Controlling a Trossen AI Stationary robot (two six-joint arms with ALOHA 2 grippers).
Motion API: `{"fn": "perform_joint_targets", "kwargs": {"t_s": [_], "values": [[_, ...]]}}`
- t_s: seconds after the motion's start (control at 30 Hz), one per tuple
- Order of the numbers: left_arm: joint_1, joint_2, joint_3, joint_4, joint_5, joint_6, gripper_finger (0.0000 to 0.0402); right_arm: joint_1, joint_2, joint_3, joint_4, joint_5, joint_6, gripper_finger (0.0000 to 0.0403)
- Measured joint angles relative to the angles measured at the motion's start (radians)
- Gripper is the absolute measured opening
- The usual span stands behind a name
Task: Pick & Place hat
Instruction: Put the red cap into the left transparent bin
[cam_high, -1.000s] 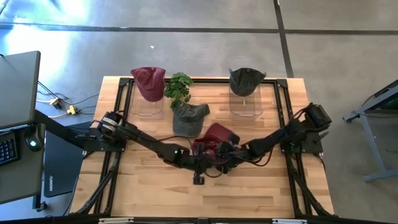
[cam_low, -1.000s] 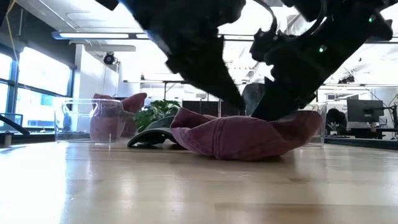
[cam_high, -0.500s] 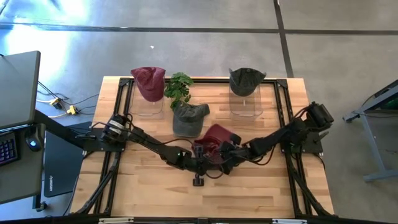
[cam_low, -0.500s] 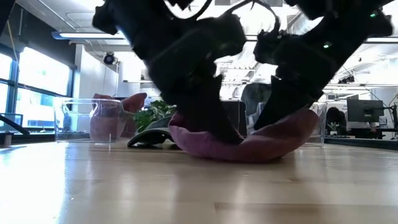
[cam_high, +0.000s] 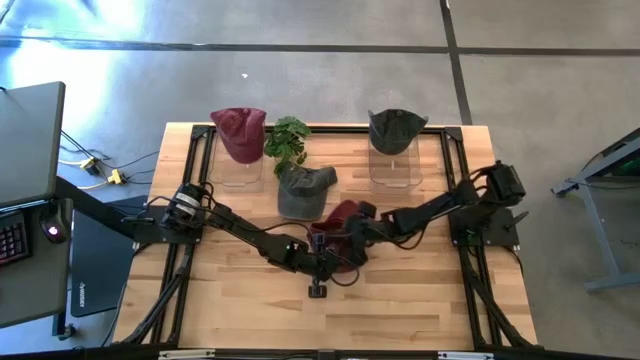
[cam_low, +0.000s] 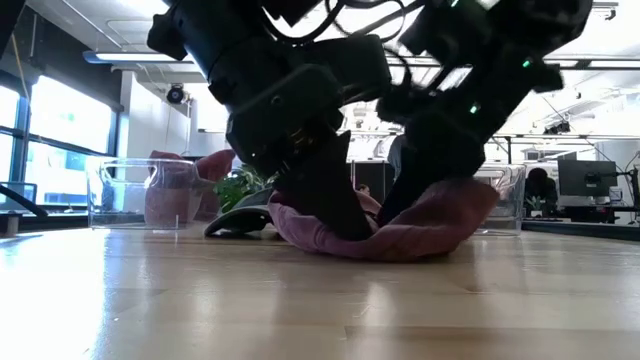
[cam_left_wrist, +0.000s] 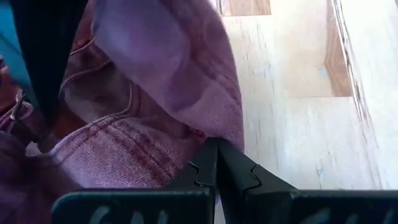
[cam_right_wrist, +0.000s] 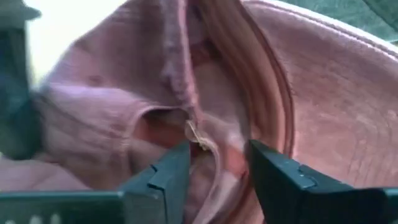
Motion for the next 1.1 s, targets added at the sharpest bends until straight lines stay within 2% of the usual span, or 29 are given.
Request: {"fn": "perform_joint_targets", "kwargs": {"t_s": [0.1,0.17,0.23,0.37,0.53,0.67,0.77,0.9,1.0,1.1], "values": [[-0.001,0.000,0.000,0.000,0.008,0.000,0.0000,-0.024,0.037,0.000,0.065,-0.019,-0.065,0.0163],[-0.002,0.000,0.000,0.001,0.014,0.000,0.0000,-0.030,0.053,0.000,0.119,-0.023,-0.109,0.0147],[-0.002,0.000,0.000,0.000,0.020,-0.001,0.0000,-0.034,0.058,0.000,0.144,-0.022,-0.142,0.0113],[-0.002,0.000,0.000,0.000,0.044,-0.015,0.0000,-0.032,0.058,0.000,0.146,-0.023,-0.184,0.0018],[-0.027,-0.057,0.004,-0.049,0.040,-0.032,0.0000,-0.020,0.051,-0.001,0.139,-0.030,-0.183,0.0021],[-0.058,-0.116,0.000,-0.170,0.038,-0.081,0.0000,-0.029,0.039,-0.001,0.147,-0.095,-0.128,0.0013],[-0.086,-0.159,0.005,-0.246,0.011,-0.120,0.0000,-0.056,0.039,-0.001,0.157,-0.185,-0.130,0.0035],[-0.122,-0.167,-0.001,-0.384,-0.124,-0.196,0.0000,-0.099,0.038,-0.001,0.196,-0.282,-0.146,0.0103],[-0.131,-0.168,-0.037,-0.356,-0.175,-0.241,0.0000,-0.127,0.032,-0.001,0.213,-0.288,-0.198,0.0155],[-0.130,-0.166,-0.103,-0.272,-0.180,-0.266,0.0000,-0.150,0.040,-0.001,0.220,-0.325,-0.272,0.0181]]}}
